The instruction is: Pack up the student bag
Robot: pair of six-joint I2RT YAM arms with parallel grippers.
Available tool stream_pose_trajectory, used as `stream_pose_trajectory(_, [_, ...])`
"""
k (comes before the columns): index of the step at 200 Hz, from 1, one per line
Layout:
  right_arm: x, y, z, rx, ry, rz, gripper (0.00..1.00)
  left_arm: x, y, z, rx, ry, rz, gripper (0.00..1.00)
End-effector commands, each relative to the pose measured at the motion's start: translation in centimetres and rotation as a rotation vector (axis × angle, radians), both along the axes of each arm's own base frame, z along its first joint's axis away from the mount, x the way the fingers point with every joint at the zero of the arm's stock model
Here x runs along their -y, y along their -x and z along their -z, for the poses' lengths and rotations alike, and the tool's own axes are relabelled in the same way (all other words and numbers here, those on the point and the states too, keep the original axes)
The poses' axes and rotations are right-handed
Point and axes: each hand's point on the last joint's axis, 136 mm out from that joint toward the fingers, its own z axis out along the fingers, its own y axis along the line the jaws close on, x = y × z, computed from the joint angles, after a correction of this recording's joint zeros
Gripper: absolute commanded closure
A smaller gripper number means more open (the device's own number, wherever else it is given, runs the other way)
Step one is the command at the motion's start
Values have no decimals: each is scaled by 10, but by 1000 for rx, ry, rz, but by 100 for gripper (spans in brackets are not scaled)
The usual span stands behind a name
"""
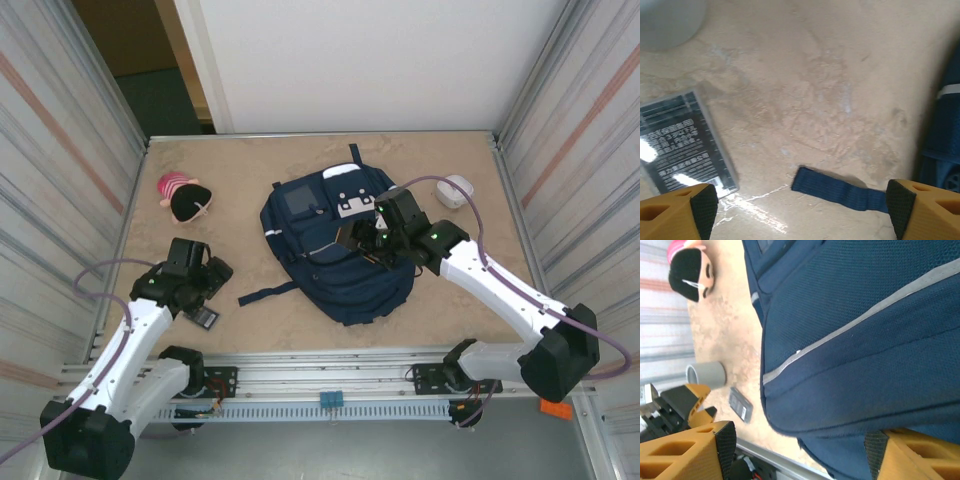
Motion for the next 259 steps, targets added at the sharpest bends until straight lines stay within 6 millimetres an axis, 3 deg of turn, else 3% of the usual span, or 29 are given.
stream_pose_trajectory(1, [10,18,-12,26,49,-90,32,-8,17,15,-104,-6,-37,11])
stream_pose_trajectory(26, [9,15,-18,84,43,-106,32,-15,26,29,-187,-55,-43,11])
stream_pose_trajectory(65, [3,11,-22,106,23,-125,32,-10,21,50,-198,-33,-26,12])
stream_pose_trajectory(118, [0,12,-33,179,-13,-147,33,11,-4,68,-193,31,70,14])
stream_pose_trajectory(156, [9,11,-41,230,-6,-114,33,26,-23,74,-187,77,114,14])
stream_pose_trajectory(212, [2,7,-41,250,-44,-114,33,61,-51,45,-141,67,218,14])
stream_pose_trajectory(240, [-4,5,-40,250,-51,-130,33,53,-41,16,-161,54,147,11])
stream_pose_trajectory(259, [-6,3,-36,248,-42,-141,33,34,-23,3,-216,14,27,13])
